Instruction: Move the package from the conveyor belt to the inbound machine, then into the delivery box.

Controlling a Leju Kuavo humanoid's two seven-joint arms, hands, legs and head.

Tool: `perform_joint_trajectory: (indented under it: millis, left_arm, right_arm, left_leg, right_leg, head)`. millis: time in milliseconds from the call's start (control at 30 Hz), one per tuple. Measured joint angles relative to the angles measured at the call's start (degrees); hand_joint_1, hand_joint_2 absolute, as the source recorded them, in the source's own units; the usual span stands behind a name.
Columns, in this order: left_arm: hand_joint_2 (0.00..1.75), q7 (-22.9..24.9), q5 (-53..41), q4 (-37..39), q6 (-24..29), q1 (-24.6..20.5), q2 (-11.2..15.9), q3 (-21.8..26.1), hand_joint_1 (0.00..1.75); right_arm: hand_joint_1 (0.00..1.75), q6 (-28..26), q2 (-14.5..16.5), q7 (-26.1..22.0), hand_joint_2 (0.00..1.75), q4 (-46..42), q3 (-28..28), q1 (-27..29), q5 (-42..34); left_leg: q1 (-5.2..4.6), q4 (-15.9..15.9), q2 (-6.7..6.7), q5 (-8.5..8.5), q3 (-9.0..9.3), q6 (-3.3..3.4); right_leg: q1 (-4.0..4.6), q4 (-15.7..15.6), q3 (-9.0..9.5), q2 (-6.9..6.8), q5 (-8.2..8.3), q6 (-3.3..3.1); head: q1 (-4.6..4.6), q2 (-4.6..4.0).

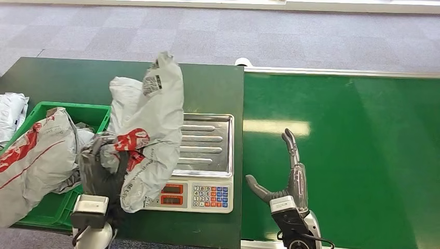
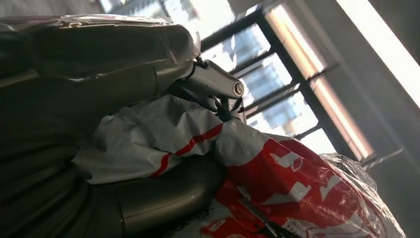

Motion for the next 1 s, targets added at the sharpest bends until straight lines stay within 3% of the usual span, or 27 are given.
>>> perform_joint_trajectory:
  millis: [100,167,367,500,700,833,1000]
  left_arm:
    - [1.75,-1.93,-2.05,-4.05,7.33,0.93,0.67,1.39,1.75]
    - [1.75,-4.64,-2.43,-6.27,9.52,1.80,0.75,3.10,1.75]
    - [1.75,-7.54,-4.69,-10.55,10.15,3.57,-0.41,8.21,1.75]
    - [1.75,-7.50,-10.38,-12.09,10.16,3.53,-3.39,13.89,1.75]
    - [1.75,-4.02,-18.02,-10.34,10.16,1.53,-7.00,28.83,1.75]
    - [1.75,-2.82,-19.32,-9.26,10.16,0.90,-7.96,33.92,1.75]
    - [1.75,7.92,-27.42,-4.25,10.16,-2.12,-6.83,38.79,1.75]
  right_arm:
    - [0.00,-0.33,-0.02,-0.43,1.75,0.00,-0.33,0.62,-0.10]
    - [0.00,-0.75,-0.08,-0.76,1.75,0.00,-0.42,1.02,-0.36]
    - [0.00,-1.24,-0.17,-1.21,1.75,0.00,-0.67,1.77,-0.64]
    - [0.00,-1.75,-0.22,-1.28,1.75,0.00,-0.75,2.08,-0.67]
    - [0.00,-2.18,-0.25,-1.03,1.75,0.00,-0.72,2.27,-0.87]
    - [0.00,-2.19,-0.25,-0.97,1.75,0.01,-0.69,2.28,-0.91]
    - [0.00,-2.20,-0.31,-0.59,1.75,0.22,-0.20,1.92,-1.25]
  left_leg:
    - [0.00,-0.01,0.00,-0.01,0.00,-0.01]
    - [0.00,-0.01,0.01,-0.01,0.00,-0.01]
    - [0.00,-0.01,0.01,0.00,0.00,0.00]
    - [0.00,-0.01,0.01,0.00,0.00,0.00]
    - [0.05,-0.01,0.08,0.00,0.03,-0.01]
    - [0.06,-0.01,0.08,-0.01,0.00,-0.01]
    - [0.03,-0.01,0.04,0.00,0.00,-0.01]
  right_leg:
    - [0.00,0.00,0.00,0.00,0.00,0.00]
    - [0.00,0.00,-0.01,0.00,-0.01,0.00]
    - [0.00,0.00,0.00,0.00,-0.01,0.00]
    - [0.00,0.00,0.00,0.00,0.00,0.00]
    - [0.04,0.00,-0.03,0.03,0.00,-0.01]
    - [0.05,0.00,-0.03,0.03,-0.01,-0.01]
    - [0.03,0.00,-0.01,0.02,-0.01,-0.01]
  head:
    - [-0.01,0.00]
    - [0.00,0.00]
    - [0.00,0.00]
    - [0.00,0.00]
    - [-0.01,0.00]
    - [0.01,0.00]
    - [0.01,0.00]
